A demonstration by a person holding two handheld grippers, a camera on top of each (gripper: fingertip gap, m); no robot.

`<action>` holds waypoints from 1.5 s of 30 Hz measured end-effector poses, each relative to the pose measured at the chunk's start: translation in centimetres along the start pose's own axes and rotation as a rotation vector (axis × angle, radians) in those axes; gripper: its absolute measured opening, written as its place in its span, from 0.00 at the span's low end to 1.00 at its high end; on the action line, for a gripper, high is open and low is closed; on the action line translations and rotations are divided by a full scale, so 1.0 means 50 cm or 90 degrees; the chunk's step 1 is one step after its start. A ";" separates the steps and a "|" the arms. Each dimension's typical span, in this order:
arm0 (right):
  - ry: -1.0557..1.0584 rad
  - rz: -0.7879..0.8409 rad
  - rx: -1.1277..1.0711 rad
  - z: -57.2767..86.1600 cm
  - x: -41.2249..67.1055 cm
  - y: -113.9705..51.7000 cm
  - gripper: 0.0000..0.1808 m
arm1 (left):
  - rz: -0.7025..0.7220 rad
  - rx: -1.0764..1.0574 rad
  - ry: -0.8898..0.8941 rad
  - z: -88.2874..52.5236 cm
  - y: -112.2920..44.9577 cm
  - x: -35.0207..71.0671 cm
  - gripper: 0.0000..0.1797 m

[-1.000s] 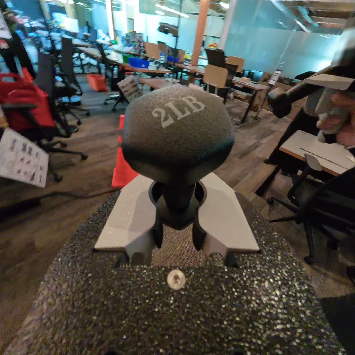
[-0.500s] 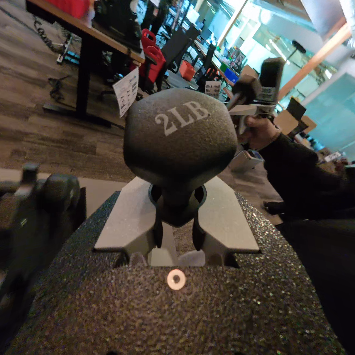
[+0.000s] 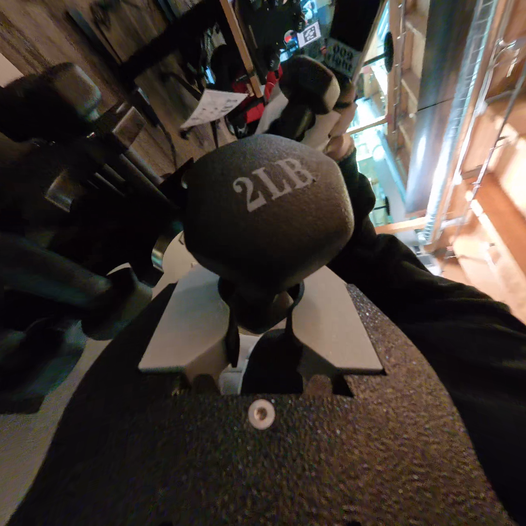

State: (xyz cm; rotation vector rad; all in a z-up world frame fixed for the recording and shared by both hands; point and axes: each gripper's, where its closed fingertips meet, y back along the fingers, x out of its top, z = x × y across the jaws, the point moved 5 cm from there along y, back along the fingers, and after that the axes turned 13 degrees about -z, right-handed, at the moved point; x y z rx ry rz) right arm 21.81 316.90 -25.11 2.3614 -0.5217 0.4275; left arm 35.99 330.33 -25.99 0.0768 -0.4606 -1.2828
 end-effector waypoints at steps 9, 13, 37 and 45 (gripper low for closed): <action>-0.095 -0.172 0.069 0.094 0.078 -0.055 0.16 | -0.011 -0.005 0.166 -0.109 -0.028 0.041 0.16; -0.146 -0.210 0.083 0.119 0.089 -0.064 0.17 | -0.033 0.020 0.208 -0.145 -0.048 0.043 0.16; -0.149 -0.201 -0.199 0.112 0.112 -0.071 0.23 | 0.027 0.275 0.154 -0.147 -0.083 0.035 0.34; -0.028 0.086 -0.310 0.002 0.056 0.072 0.32 | 0.204 0.457 -0.066 -0.044 0.045 0.044 0.33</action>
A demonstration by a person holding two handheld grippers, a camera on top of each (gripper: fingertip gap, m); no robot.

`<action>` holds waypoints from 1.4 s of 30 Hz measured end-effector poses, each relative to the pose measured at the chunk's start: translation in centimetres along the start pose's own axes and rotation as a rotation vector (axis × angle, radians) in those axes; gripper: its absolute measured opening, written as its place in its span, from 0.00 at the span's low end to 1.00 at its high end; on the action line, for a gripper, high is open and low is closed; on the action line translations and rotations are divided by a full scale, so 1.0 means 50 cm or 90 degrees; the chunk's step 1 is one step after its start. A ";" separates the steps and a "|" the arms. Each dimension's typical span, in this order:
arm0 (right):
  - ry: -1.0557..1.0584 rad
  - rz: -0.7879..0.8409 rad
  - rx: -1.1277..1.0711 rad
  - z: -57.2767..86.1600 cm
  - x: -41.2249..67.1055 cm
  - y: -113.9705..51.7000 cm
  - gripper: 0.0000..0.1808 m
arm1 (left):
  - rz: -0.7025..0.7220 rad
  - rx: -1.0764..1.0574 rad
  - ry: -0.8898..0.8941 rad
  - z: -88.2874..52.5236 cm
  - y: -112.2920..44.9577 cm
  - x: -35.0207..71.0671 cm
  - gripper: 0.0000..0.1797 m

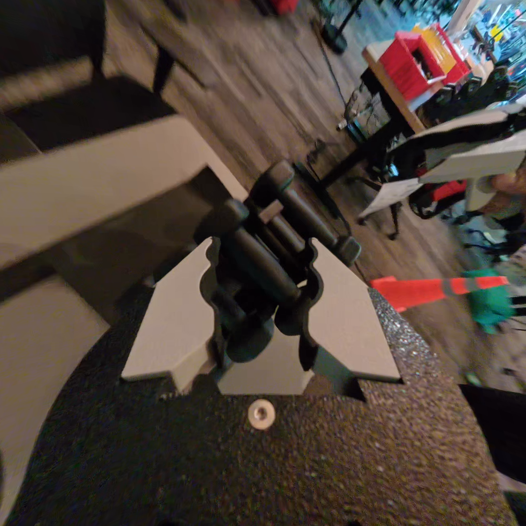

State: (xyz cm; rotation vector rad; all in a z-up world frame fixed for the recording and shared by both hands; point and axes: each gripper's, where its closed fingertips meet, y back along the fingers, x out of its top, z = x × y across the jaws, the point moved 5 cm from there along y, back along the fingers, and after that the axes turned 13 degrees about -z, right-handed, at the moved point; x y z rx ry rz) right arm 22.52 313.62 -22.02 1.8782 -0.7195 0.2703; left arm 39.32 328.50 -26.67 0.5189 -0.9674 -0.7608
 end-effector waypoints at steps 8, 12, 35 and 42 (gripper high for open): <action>-0.086 0.238 -0.322 -0.075 -0.352 0.205 0.44 | 0.100 -0.018 -0.338 0.221 0.037 -0.005 0.39; -0.116 0.232 -0.516 -0.188 -0.612 0.243 0.45 | 0.150 -0.076 -0.514 0.395 -0.005 -0.103 0.43; -0.887 0.324 -1.010 -1.324 -1.890 0.269 0.56 | -0.147 -0.672 -0.835 1.358 -0.007 -1.247 0.58; -1.149 0.398 -1.123 -1.605 -2.025 0.168 0.61 | -0.211 -0.805 -0.962 1.562 0.062 -1.487 0.59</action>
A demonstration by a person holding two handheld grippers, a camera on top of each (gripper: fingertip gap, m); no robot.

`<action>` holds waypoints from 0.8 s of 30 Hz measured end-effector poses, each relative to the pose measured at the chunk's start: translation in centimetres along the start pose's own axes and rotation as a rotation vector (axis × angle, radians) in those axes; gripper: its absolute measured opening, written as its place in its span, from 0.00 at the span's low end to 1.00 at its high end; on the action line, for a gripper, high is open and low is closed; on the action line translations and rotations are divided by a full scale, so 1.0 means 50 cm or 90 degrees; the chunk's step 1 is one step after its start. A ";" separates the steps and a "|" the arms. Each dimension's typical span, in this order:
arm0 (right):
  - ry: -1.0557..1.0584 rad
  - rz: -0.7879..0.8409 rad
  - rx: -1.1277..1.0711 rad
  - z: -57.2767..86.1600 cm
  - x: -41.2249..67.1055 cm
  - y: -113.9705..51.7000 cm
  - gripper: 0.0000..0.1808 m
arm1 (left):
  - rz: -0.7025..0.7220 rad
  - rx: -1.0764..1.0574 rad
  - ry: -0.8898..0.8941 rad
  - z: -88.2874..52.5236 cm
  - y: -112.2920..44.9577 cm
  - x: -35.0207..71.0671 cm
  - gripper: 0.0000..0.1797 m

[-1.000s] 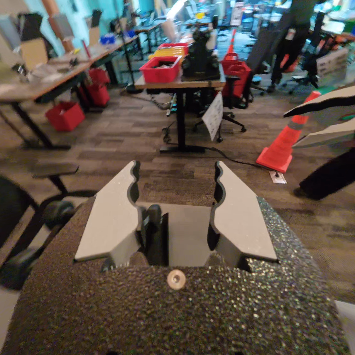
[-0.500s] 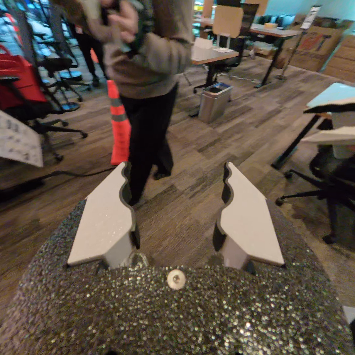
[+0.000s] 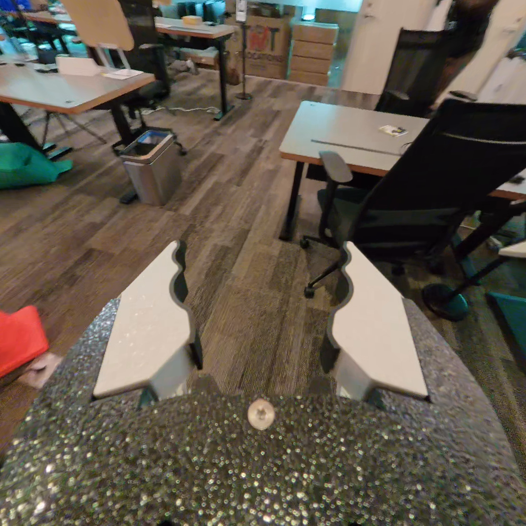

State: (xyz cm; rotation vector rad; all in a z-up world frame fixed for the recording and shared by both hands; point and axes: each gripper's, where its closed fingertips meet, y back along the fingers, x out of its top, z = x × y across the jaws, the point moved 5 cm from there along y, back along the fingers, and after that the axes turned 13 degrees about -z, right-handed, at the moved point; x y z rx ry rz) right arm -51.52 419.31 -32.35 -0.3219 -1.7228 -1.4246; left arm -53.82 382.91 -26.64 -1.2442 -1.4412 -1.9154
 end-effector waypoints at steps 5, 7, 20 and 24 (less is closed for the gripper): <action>-0.117 -0.033 -0.077 0.078 -0.090 0.004 0.64 | 0.012 -0.044 -0.009 0.011 -0.139 0.058 0.61; -0.143 -0.053 -0.098 0.098 -0.097 -0.009 0.67 | 0.023 -0.058 -0.001 -0.007 -0.186 0.074 0.62; -0.074 0.038 -0.063 0.095 0.329 -0.348 0.67 | 0.132 -0.057 0.055 -0.371 -0.373 0.259 0.66; -0.030 0.070 -0.075 0.104 0.457 -0.435 0.67 | 0.126 -0.046 0.042 -0.447 -0.411 0.274 0.67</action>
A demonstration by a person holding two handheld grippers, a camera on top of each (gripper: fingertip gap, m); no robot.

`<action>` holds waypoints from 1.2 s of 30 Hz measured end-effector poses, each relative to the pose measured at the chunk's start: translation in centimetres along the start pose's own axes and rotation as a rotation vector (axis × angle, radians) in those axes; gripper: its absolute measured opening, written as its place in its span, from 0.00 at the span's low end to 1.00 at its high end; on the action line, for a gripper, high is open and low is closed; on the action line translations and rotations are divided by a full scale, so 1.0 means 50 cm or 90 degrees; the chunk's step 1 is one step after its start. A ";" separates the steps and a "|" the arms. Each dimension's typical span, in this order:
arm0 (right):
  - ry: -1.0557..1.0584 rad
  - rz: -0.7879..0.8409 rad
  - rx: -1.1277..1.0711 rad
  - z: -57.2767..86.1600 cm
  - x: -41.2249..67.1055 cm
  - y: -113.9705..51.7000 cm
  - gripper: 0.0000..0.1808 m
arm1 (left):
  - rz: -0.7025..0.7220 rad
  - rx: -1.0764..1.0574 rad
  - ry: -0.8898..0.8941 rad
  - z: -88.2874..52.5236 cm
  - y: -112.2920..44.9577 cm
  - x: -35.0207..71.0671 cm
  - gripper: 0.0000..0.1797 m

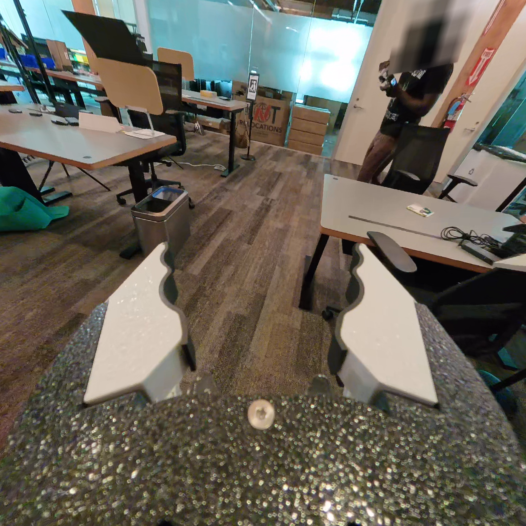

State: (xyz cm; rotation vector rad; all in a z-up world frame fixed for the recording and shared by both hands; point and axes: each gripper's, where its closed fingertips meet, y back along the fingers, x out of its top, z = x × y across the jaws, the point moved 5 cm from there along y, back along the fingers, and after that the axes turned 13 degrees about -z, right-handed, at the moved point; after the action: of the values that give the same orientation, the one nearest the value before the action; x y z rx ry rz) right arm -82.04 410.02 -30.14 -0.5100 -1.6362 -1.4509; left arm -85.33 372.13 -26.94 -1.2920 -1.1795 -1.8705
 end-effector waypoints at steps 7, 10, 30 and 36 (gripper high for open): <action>-0.041 -0.012 -0.012 0.078 0.061 -0.115 0.67 | -0.022 -0.032 -0.005 -0.052 -0.140 0.025 0.68; -0.037 -0.013 -0.031 0.145 0.090 -0.170 0.67 | -0.054 -0.056 0.004 -0.050 -0.240 0.036 0.68; -0.008 0.052 0.064 0.545 0.428 -0.676 0.21 | -0.090 -0.045 -0.060 -0.080 -0.911 0.329 0.37; -0.064 0.073 0.033 0.666 0.568 -0.804 0.11 | -0.051 -0.023 -0.096 -0.185 -1.078 0.417 0.27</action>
State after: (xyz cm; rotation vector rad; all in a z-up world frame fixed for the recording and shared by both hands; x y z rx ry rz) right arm -139.51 425.13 -29.05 -0.6453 -1.6900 -1.3136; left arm -141.52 388.46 -27.25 -1.4458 -1.2970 -1.8852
